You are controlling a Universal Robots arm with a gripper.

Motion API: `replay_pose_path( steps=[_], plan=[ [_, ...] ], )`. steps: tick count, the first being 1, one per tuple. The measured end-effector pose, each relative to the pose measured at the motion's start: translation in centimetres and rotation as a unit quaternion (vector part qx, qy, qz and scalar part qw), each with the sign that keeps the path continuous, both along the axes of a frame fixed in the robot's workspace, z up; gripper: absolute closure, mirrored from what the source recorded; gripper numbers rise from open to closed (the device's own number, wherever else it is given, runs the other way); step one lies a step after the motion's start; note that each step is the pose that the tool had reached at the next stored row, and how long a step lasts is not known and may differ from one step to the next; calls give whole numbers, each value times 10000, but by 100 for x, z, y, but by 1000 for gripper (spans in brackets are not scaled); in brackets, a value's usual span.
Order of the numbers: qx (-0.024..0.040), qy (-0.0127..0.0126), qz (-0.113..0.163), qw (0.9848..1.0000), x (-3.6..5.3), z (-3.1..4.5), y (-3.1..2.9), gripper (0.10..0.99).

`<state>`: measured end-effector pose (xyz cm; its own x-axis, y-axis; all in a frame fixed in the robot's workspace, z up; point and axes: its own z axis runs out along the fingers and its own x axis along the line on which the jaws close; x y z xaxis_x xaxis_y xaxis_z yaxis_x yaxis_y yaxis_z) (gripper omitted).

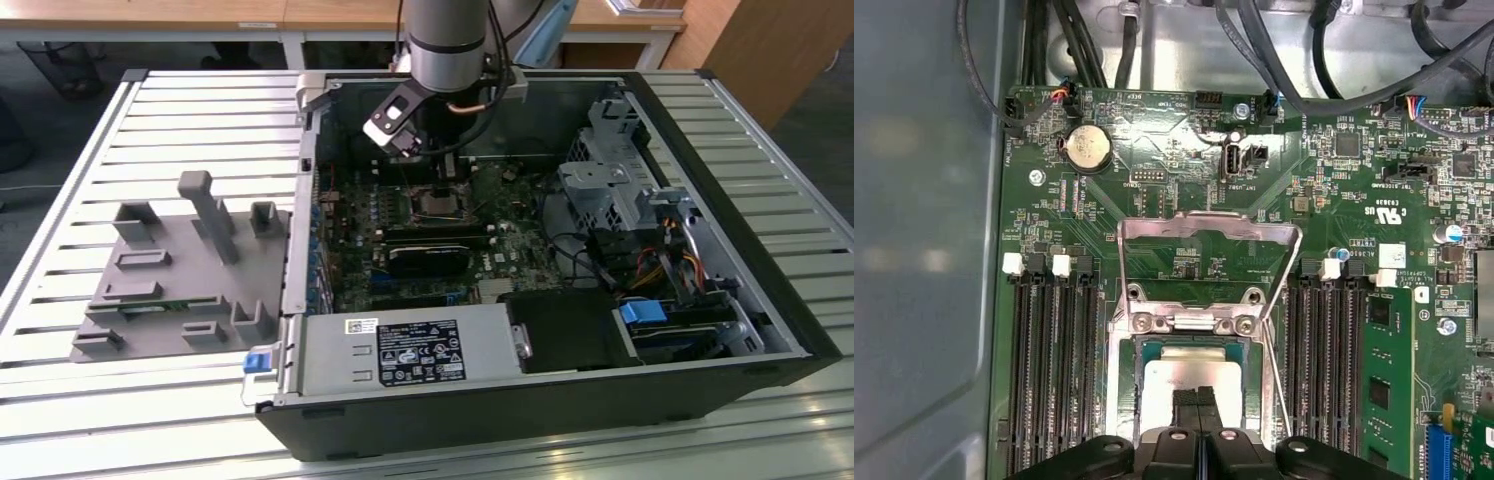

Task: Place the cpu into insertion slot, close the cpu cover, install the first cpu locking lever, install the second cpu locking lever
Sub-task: 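Close the cpu cover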

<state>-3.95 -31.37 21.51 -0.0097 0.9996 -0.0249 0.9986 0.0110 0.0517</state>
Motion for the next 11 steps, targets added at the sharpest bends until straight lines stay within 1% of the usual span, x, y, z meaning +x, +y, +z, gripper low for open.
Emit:
replay_pose_path(
  steps=[4, 6, 11],
  plan=[
    [-1, 1, 0, 10000, 0, 13, 0, 980],
    [18, 1, 1, 10000, 1, 20, 0, 980],
    [34, 8, 0, 10000, 3, 41, 0, 980]
  ],
)
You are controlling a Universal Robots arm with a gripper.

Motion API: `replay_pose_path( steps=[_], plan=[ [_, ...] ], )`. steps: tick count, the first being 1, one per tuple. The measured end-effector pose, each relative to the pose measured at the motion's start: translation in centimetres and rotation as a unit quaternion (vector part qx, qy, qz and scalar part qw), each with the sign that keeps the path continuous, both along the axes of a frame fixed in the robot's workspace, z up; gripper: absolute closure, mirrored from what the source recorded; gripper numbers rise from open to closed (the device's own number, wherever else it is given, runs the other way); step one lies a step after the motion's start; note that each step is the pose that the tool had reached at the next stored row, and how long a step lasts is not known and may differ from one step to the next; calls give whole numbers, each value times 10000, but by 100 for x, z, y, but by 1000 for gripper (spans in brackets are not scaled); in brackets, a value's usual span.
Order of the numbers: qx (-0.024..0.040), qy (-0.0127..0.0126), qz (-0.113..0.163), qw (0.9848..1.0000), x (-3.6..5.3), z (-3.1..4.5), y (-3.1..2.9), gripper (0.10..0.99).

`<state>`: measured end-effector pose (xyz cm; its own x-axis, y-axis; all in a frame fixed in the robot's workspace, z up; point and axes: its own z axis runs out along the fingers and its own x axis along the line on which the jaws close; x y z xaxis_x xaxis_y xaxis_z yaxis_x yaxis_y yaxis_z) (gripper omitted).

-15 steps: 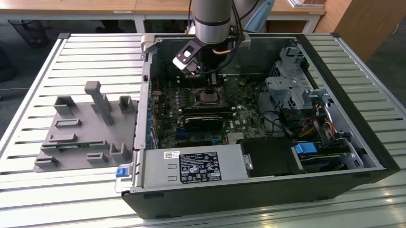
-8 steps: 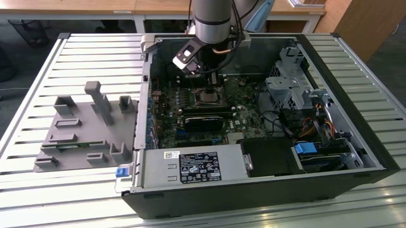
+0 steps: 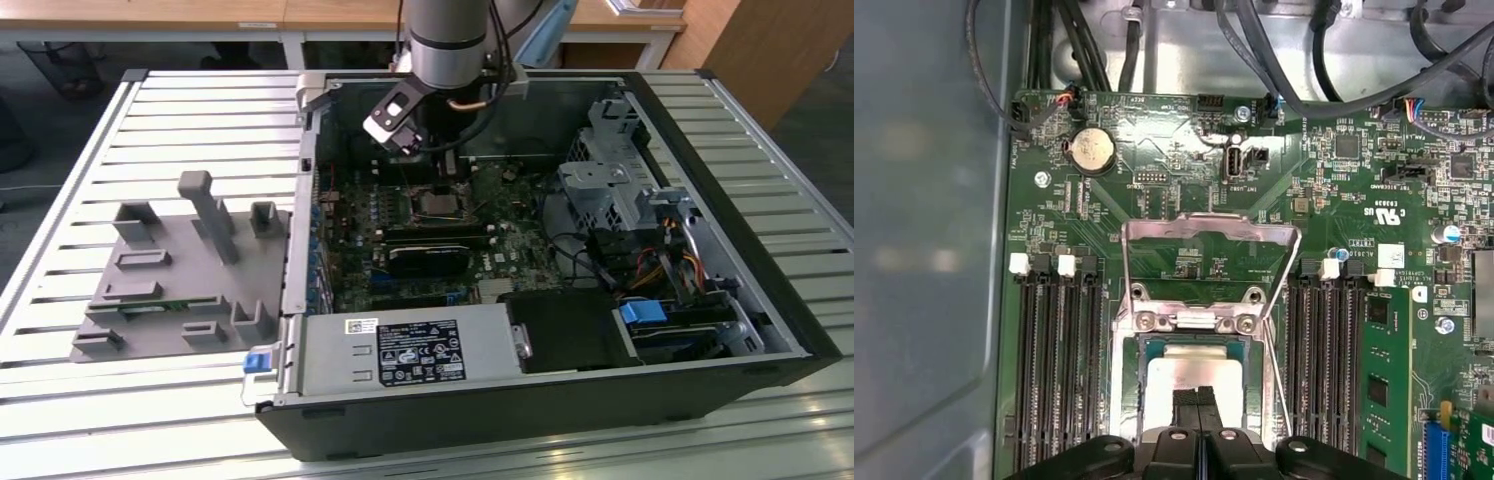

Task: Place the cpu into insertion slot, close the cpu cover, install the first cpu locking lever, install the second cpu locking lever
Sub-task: 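Close the cpu cover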

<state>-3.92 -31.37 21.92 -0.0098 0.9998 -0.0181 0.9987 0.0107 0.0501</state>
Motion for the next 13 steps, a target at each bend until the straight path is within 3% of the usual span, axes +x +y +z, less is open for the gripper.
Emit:
replay_pose_path(
  steps=[13],
  plan=[
    [58, 55, 0, 10000, 5, 103, -24, 980]
  ],
)
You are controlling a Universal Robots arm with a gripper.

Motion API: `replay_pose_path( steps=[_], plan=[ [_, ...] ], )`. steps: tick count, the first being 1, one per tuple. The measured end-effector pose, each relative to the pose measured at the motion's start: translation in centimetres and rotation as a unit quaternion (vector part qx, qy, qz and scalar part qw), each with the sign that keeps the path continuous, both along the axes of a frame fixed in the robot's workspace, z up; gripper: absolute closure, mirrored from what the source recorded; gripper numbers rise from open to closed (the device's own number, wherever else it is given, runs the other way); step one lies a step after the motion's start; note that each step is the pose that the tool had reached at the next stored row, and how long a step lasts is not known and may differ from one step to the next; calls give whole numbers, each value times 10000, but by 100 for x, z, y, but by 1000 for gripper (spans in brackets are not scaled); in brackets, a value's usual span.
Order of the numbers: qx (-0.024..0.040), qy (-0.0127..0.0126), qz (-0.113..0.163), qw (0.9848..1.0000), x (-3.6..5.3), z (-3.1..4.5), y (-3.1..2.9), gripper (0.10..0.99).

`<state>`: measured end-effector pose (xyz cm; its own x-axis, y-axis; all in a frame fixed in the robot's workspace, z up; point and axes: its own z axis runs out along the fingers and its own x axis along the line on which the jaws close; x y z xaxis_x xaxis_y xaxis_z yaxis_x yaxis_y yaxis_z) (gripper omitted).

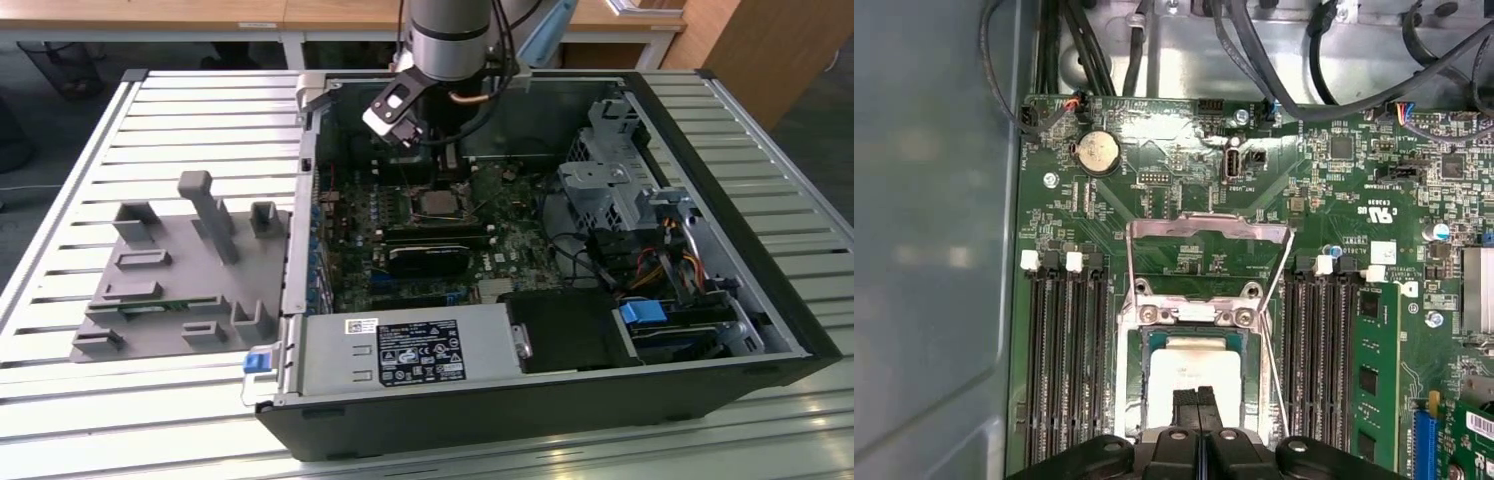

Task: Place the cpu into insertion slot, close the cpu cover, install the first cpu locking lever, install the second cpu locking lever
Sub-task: 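Close the cpu cover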

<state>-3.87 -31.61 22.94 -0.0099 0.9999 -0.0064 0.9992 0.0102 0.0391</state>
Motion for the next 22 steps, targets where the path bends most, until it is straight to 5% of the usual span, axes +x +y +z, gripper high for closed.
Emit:
replay_pose_path(
  steps=[5, 11, 16, 22],
  plan=[
    [50, 1, 0, 10000, 0, 1, -60, 980],
    [228, 0, 0, 9997, 0, 67, -67, 980],
    [296, 1, 1, 9996, 0, 166, -69, 980],
    [323, 18, 0, 9995, 45, 174, -75, 980]
  ],
)
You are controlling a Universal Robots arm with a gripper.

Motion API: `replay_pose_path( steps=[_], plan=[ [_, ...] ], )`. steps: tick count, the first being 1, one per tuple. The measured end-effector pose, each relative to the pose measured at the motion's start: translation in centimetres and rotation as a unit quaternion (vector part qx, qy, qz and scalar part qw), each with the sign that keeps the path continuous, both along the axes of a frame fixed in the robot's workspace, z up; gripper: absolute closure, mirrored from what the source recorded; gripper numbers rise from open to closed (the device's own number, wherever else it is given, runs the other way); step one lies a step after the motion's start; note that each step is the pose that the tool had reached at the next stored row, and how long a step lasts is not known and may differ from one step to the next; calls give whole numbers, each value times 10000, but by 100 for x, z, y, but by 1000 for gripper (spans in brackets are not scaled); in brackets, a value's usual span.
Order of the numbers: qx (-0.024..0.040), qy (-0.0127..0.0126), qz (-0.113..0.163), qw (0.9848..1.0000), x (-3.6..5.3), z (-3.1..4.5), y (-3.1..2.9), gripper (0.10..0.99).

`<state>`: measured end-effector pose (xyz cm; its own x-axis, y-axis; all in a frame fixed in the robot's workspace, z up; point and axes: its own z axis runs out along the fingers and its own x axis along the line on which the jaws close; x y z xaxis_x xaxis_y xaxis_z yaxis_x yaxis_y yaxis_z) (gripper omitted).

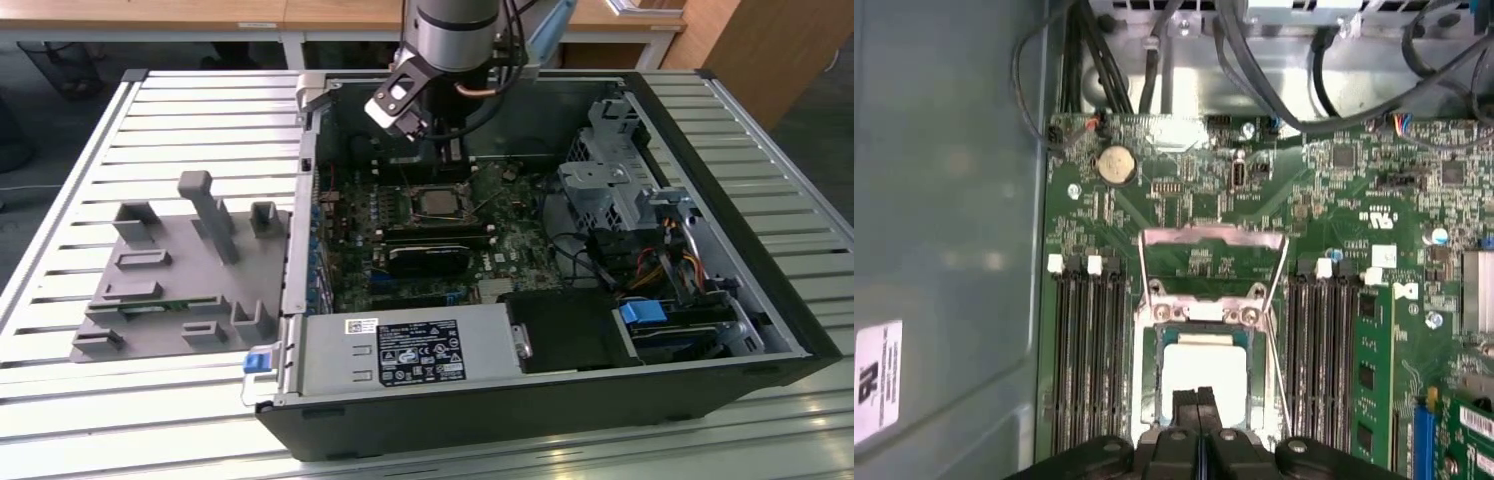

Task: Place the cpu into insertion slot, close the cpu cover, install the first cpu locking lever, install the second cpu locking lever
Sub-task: 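Close the cpu cover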

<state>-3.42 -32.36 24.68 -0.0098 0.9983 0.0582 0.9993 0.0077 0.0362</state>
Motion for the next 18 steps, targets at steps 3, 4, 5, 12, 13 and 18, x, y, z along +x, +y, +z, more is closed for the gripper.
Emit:
replay_pose_path(
  steps=[3, 4, 5, 12, 13, 18],
  plan=[
    [11, 11, 0, 10000, 62, 0, 0, 980],
    [13, 13, 0, 10000, 68, 2, 0, 980],
    [15, 14, 0, 10000, 70, 11, 0, 980],
    [38, 18, 0, 10000, 76, 118, 0, 980],
    [45, 19, 0, 10000, 79, 121, 0, 980],
    [110, 25, 0, 9999, 131, 120, -2, 980]
  ],
)
